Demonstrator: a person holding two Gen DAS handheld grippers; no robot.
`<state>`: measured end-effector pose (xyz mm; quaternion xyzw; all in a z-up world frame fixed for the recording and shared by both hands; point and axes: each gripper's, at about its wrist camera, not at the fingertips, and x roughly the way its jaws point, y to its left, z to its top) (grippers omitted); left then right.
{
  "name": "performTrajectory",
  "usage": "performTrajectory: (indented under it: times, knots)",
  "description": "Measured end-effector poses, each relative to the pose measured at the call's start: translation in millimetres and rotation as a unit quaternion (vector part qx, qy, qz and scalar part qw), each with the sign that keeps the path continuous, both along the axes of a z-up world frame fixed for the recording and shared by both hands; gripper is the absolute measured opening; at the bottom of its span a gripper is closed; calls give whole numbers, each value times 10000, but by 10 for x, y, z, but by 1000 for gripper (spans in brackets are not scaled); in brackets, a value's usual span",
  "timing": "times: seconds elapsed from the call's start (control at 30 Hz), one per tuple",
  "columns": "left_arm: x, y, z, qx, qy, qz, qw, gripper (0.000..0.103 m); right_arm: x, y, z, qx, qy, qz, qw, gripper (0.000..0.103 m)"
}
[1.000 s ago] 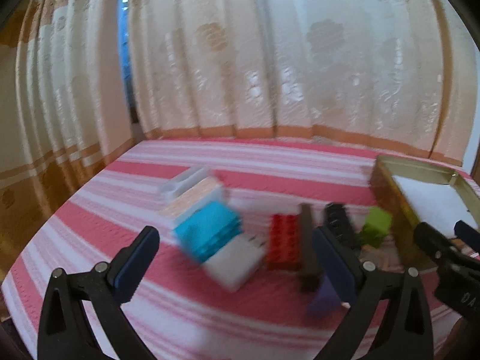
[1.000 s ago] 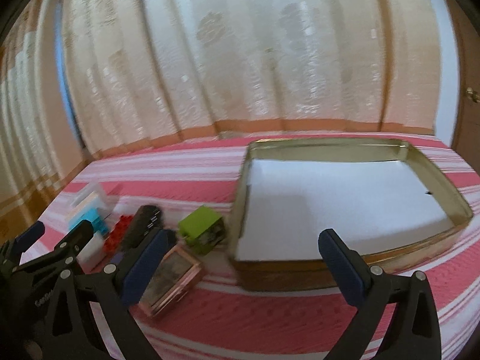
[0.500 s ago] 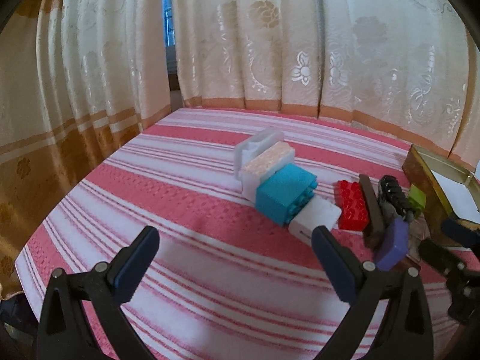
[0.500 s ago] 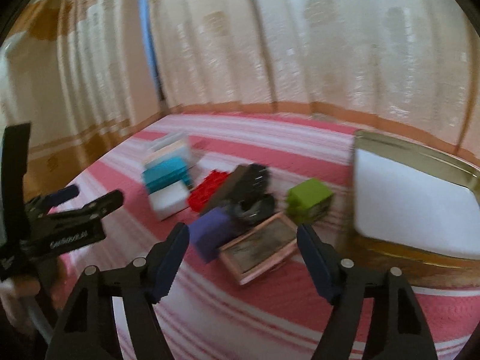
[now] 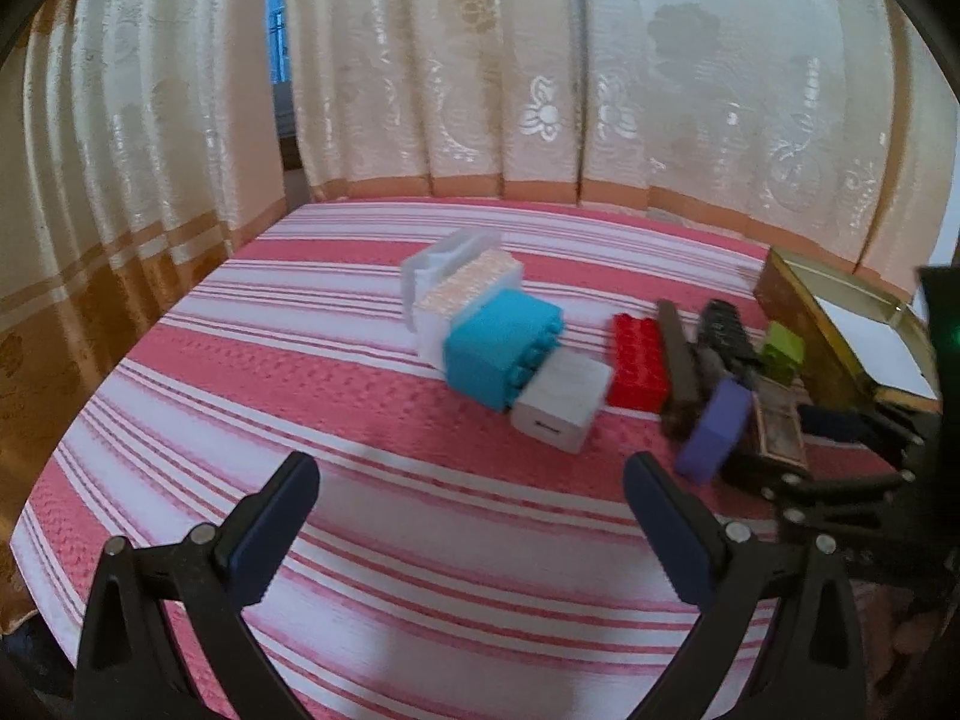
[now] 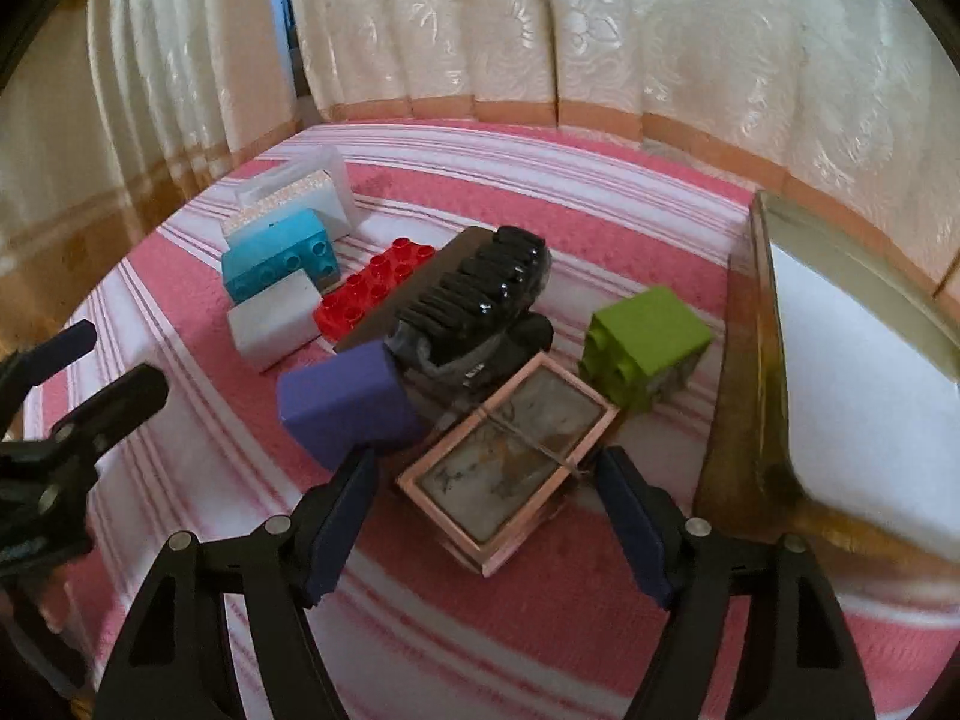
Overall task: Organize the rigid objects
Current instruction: 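Grasp the copper-framed picture box with the right gripper while the left gripper approaches the purple block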
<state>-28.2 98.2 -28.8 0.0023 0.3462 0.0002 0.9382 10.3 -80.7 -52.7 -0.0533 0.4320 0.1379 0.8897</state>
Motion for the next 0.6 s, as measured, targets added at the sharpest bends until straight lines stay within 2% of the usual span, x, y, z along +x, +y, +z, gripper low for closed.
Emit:
performTrajectory:
  times: [0.13,0.2,0.3,0.43,0.6]
  knots:
    - [-16,-38,16,13,11,-120,9999,103,-28,-7,-2,-124,-45,214,9997,68]
    - [-6,-52,31,-143,44,-212,9997,103,-69,-34,3,-94,-61,304,9995,64]
    - [1,-126,49,-323,76,-418,9986,103,-109,-126,7,115,-46,393,9992,63]
    - [4,-322,42,-59,52,-634,9980,103,-203,-288,44,647,-30,546,9964,63]
    - [71,-493,44,-186,124,-985,9949,101,-443,-375,197,853,-473,778,9922,63]
